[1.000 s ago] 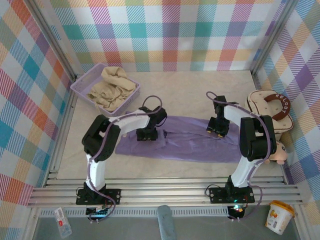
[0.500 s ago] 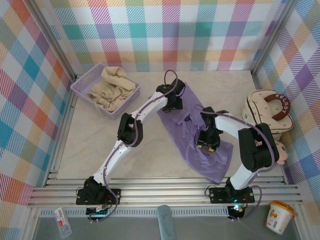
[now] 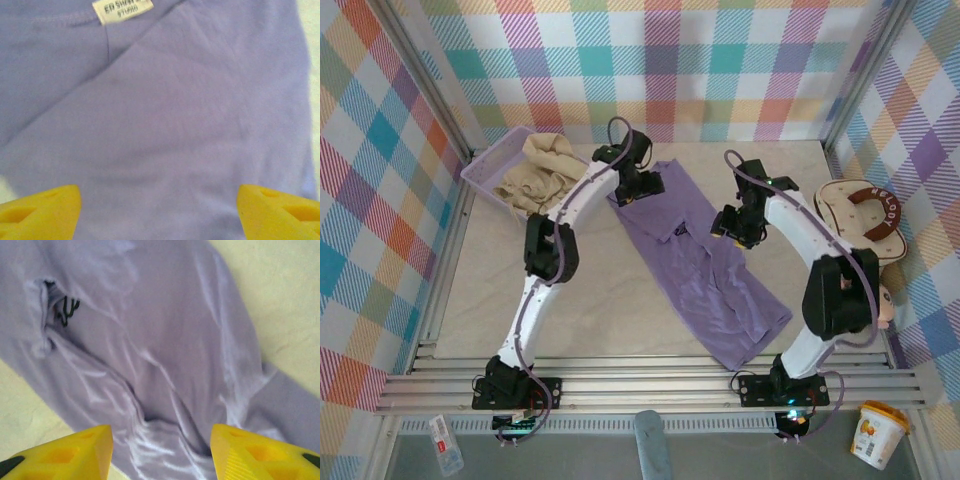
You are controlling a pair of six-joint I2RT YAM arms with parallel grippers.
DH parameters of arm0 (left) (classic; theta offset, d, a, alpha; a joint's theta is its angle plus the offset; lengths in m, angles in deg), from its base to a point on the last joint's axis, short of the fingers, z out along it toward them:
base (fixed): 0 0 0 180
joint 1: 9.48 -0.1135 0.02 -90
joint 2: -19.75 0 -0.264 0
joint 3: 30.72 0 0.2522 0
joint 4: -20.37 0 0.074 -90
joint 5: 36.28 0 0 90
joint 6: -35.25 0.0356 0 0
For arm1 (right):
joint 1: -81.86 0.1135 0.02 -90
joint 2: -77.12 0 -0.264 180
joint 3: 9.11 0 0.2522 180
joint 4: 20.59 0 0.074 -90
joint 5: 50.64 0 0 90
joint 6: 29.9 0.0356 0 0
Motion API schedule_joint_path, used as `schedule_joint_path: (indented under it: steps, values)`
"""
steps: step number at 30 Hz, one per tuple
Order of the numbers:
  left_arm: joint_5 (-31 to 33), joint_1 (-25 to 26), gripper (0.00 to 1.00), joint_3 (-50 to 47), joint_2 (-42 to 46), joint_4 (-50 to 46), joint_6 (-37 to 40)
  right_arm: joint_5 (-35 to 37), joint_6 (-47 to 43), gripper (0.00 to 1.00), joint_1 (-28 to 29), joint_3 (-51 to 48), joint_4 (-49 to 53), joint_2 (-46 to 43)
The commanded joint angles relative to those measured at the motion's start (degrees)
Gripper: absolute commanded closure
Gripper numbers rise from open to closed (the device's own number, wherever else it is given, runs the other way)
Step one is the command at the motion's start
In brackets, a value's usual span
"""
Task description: Fold and stack the mixed laundry pile
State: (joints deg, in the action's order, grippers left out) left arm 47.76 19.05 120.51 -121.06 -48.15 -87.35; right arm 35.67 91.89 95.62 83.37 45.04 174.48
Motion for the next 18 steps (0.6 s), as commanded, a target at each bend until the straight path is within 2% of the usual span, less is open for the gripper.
schedule_joint_path:
  steps: [1,5,9,14,18]
  values:
    - [-3.7,3.8,0.22,-10.6,8.2,2.9,-2.3,0.5,-2.9,0.47,-0.5,1.9,-1.8,5.4]
    - [-2.6,7.0,0.25,-21.8,11.4,6.9,-6.5,1.7,-2.8,0.50,-0.8,1.7,-4.2,9.6]
    - [-2.7,8.3,0.25,-27.2,10.9,9.7,-11.1,2.5,-2.6,0.53,-1.3,0.2,-5.0,12.4]
    - [0.4,8.8,0.25,-26.7,7.2,9.9,-13.0,3.9,-2.4,0.54,-2.0,-2.3,-4.6,13.7]
    - [3.7,8.2,0.25,-21.8,2.1,8.2,-12.1,2.6,-2.1,0.54,-2.0,-5.8,-5.3,13.3]
